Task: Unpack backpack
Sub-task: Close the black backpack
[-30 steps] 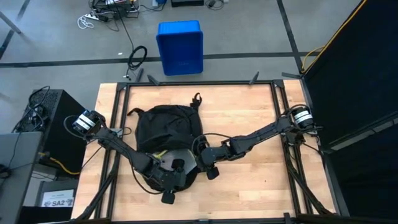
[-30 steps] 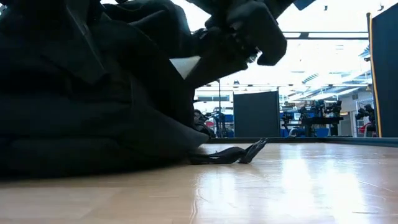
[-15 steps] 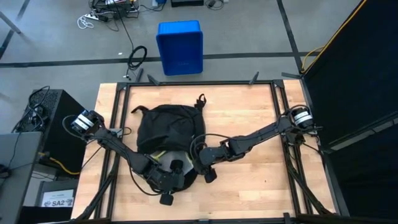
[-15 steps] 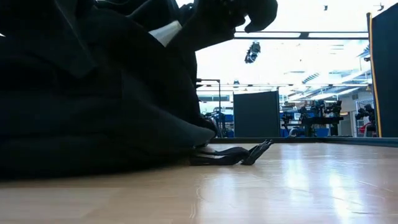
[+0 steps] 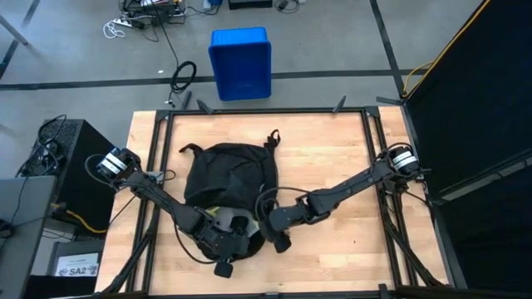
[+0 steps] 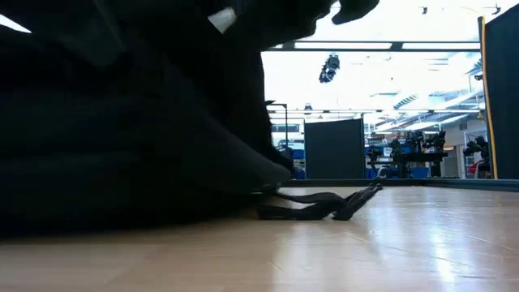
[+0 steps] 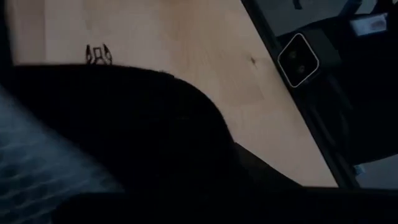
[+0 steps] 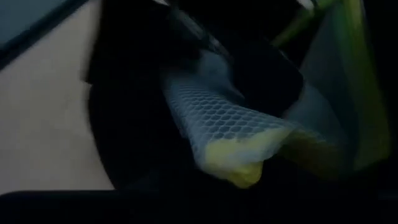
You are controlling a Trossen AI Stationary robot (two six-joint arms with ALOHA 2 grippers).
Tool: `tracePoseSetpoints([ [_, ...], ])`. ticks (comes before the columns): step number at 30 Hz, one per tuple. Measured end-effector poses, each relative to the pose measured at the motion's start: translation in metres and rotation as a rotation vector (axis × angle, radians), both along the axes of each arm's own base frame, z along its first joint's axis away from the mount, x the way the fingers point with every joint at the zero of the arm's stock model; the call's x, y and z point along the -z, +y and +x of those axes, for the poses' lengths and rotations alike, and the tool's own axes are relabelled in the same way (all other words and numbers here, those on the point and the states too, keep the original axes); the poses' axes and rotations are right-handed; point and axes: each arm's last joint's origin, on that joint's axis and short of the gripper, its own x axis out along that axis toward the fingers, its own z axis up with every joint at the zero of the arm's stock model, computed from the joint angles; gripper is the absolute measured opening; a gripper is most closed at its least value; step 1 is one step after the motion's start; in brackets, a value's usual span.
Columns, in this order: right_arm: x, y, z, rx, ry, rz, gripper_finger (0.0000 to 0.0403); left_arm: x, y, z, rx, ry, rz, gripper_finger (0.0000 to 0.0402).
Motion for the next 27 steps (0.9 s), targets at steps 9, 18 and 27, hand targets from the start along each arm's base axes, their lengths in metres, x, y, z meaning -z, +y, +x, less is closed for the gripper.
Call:
tracePoseSetpoints([
  [9, 0.062, -0.03, 0.021, 0.064, 0.163, -0.001, 0.0149, 0.0, 0.001, 0.0, -0.01, -0.001, 0.001, 0.0],
  [18, 0.071, -0.043, 0.029, 0.057, 0.142, 0.008, 0.0144, 0.001, 0.001, -0.001, -0.006, 0.017, 0.007, 0.0],
  [27, 0.076, -0.051, 0.027, 0.033, 0.204, -0.057, 0.0025, 0.001, 0.001, -0.001, -0.01, 0.013, 0.011, 0.0],
])
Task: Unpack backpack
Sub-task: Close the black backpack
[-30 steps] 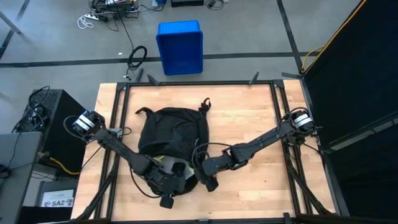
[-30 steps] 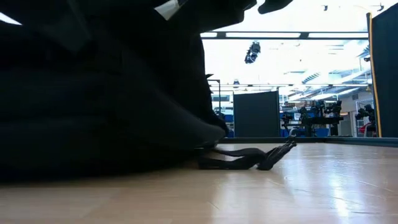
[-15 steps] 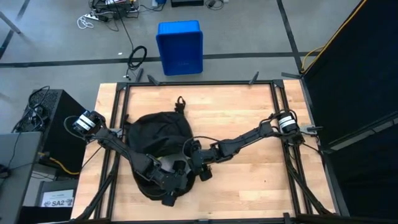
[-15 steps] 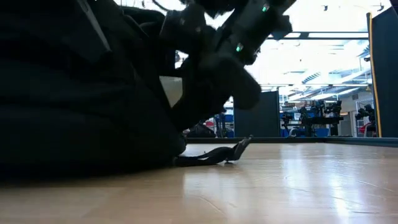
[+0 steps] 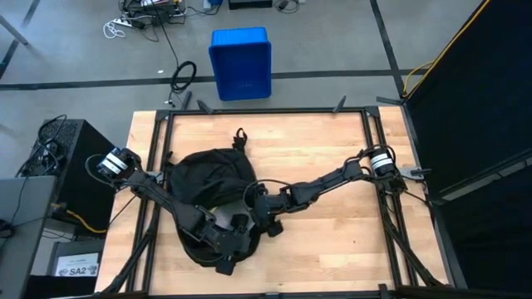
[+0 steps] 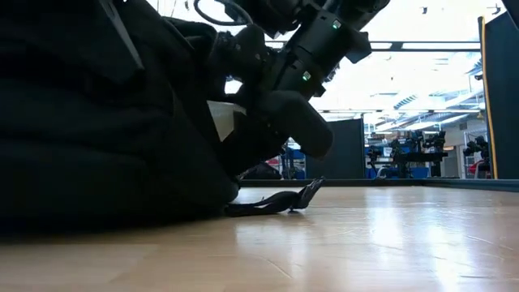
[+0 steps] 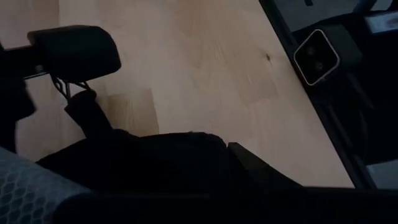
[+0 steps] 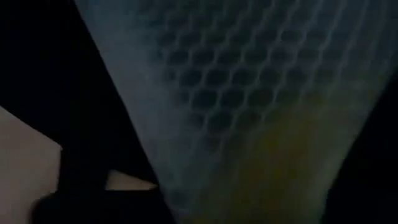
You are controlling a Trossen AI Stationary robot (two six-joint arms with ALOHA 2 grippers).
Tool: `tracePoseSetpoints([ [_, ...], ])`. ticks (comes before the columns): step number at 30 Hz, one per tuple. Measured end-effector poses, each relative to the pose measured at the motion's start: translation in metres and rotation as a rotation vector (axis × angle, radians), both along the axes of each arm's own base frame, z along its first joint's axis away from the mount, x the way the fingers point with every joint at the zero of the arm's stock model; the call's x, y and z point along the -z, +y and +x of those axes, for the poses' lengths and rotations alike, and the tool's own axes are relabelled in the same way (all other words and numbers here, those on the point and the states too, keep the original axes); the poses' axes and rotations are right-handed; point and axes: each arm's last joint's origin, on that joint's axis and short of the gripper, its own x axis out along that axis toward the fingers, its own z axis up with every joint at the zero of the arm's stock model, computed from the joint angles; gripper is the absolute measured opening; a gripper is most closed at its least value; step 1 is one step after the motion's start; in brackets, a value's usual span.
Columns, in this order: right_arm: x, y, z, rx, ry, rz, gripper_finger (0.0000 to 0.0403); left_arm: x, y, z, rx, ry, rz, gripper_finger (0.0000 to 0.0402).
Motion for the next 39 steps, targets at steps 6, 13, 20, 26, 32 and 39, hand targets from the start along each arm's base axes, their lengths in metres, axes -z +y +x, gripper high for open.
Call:
tracePoseSetpoints([
  [6, 0.004, -0.008, -0.014, 0.072, 0.147, -0.07, 0.0002, -0.001, 0.0, -0.001, -0.01, 0.013, -0.016, 0.0],
  [13, -0.027, 0.004, -0.039, 0.132, 0.209, -0.113, 0.0, 0.002, 0.001, -0.003, -0.025, 0.037, -0.03, 0.0],
  [20, -0.049, 0.02, -0.059, 0.138, 0.234, -0.13, 0.0, 0.003, 0.001, -0.003, -0.03, 0.043, -0.027, 0.0],
  [26, -0.076, 0.028, -0.072, 0.132, 0.186, -0.087, 0.0, 0.004, 0.003, -0.003, -0.065, 0.027, 0.005, 0.0],
  [32, -0.102, 0.032, -0.084, 0.111, 0.123, -0.03, 0.0, -0.006, 0.004, 0.003, -0.078, -0.004, 0.011, 0.0008],
  [39, -0.103, 0.034, -0.092, 0.136, 0.166, 0.006, 0.0, -0.028, 0.003, 0.005, -0.08, -0.016, 0.028, 0.0055],
])
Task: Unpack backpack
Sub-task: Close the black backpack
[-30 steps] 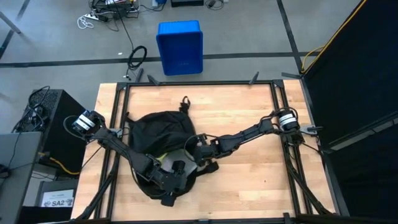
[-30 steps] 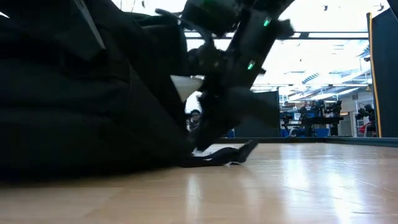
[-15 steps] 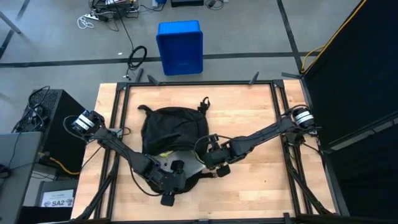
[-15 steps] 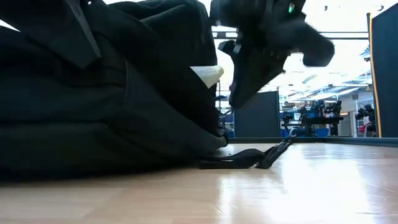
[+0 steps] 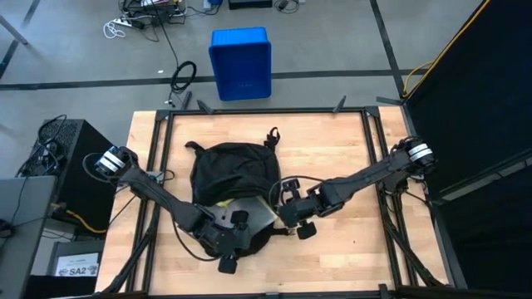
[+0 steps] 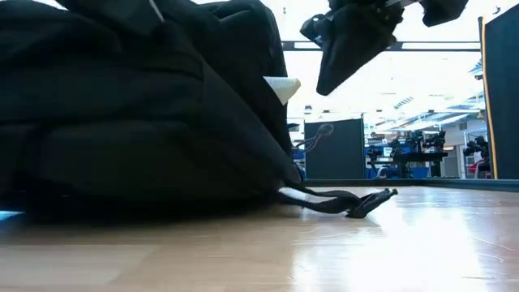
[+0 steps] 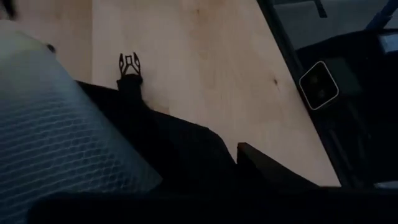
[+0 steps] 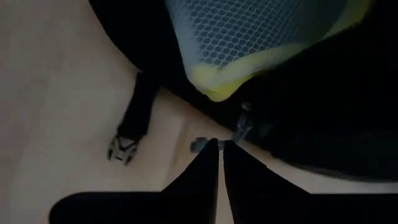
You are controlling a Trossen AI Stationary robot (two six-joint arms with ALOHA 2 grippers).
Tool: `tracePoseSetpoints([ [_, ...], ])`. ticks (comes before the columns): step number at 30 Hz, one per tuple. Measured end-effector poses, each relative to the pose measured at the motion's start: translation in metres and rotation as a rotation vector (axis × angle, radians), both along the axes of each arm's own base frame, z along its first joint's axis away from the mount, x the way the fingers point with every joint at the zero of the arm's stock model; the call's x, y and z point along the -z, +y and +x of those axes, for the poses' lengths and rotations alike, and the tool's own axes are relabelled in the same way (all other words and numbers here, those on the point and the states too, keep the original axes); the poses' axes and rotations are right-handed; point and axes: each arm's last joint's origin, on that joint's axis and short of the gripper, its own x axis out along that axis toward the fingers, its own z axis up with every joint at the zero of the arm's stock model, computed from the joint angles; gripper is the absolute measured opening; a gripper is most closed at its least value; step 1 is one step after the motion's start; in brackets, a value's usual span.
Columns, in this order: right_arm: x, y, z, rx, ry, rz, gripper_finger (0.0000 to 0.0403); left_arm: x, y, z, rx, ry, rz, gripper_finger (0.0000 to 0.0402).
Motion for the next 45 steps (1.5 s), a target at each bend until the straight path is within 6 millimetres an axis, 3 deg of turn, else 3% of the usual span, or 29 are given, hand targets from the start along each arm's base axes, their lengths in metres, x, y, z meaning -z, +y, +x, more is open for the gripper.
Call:
tracePoseSetpoints([
  [5, 0.01, -0.012, 0.0, 0.125, 0.022, 0.05, 0.0006, -0.008, 0.0, 0.002, -0.018, -0.021, 0.006, 0.0086],
  [10, 0.023, -0.031, 0.002, 0.282, 0.024, 0.137, 0.0046, -0.008, 0.0, 0.003, -0.037, -0.039, 0.018, 0.0103],
  [17, 0.048, -0.047, 0.006, 0.253, 0.033, 0.393, 0.0133, -0.008, 0.005, 0.005, -0.09, -0.067, 0.096, 0.0109],
  [25, 0.065, -0.059, 0.003, 0.279, 0.021, 0.471, 0.0201, -0.005, 0.025, 0.017, -0.158, -0.089, 0.208, 0.0109],
  [27, 0.069, -0.06, 0.002, 0.274, 0.007, 0.481, 0.0197, -0.001, 0.032, 0.022, -0.181, -0.079, 0.216, 0.0109],
  [30, 0.073, -0.06, 0.0, 0.26, 0.014, 0.468, 0.0159, 0.005, 0.041, 0.029, -0.197, -0.059, 0.231, 0.0108],
  [36, 0.074, -0.06, -0.001, 0.202, 0.015, 0.449, 0.0016, 0.018, 0.05, 0.037, -0.187, -0.008, 0.235, 0.0108],
  [45, 0.073, -0.05, -0.003, 0.111, 0.07, 0.565, 0.0001, 0.028, 0.05, 0.039, -0.19, 0.024, 0.253, 0.0108],
])
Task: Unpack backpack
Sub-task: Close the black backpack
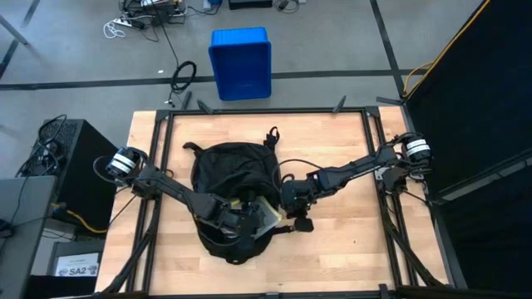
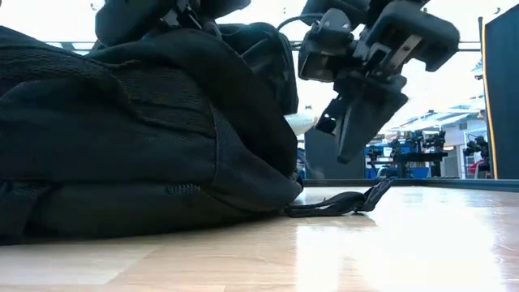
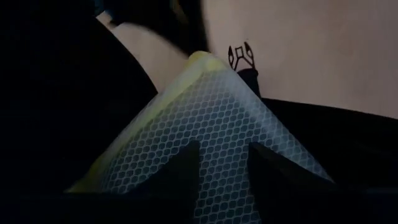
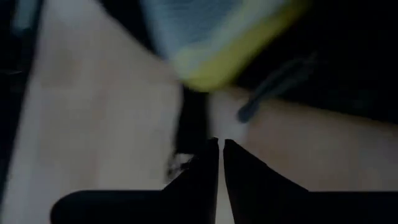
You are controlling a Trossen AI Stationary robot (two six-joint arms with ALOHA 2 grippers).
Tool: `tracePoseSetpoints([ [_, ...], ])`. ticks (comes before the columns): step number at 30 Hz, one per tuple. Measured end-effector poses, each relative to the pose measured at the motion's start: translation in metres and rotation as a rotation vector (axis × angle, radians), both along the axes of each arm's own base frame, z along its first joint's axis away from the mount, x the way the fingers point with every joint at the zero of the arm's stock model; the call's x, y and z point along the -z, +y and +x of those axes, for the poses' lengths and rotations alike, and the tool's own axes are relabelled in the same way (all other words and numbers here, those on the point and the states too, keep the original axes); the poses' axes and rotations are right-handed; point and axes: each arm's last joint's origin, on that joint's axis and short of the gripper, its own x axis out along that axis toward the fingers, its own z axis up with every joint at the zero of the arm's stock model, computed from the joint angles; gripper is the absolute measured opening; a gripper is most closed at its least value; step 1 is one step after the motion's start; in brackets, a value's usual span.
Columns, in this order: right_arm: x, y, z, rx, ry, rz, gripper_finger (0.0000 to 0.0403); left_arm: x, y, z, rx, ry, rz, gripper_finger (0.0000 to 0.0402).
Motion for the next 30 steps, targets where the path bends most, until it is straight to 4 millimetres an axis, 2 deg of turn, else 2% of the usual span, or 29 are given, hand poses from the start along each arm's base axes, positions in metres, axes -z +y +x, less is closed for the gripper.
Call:
tracePoseSetpoints([
  [4, -0.001, 0.012, -0.002, -0.049, -0.004, 0.028, 0.0, 0.005, 0.006, -0.002, -0.039, 0.046, 0.029, 0.0102],
  [7, 0.0, 0.015, -0.003, -0.021, -0.006, -0.02, 0.0001, 0.007, 0.008, -0.004, -0.057, 0.072, 0.04, 0.0097],
  [14, -0.003, -0.006, 0.003, 0.191, -0.027, -0.092, 0.0011, 0.006, 0.003, -0.005, -0.048, 0.075, 0.022, 0.0089],
  [20, -0.006, -0.023, 0.002, 0.2, -0.015, -0.093, 0.0072, 0.006, -0.001, -0.007, -0.035, 0.08, 0.012, 0.0089],
  [23, -0.014, -0.026, -0.007, 0.195, -0.038, -0.085, 0.0104, 0.006, -0.001, -0.007, -0.034, 0.079, 0.011, 0.0089],
  [26, -0.018, -0.029, -0.025, 0.212, -0.135, -0.059, 0.0124, 0.006, -0.001, -0.007, -0.034, 0.08, 0.011, 0.0089],
  [30, -0.005, -0.032, -0.057, 0.289, -0.371, 0.013, 0.0132, 0.006, -0.001, -0.007, -0.034, 0.076, 0.01, 0.0089],
])
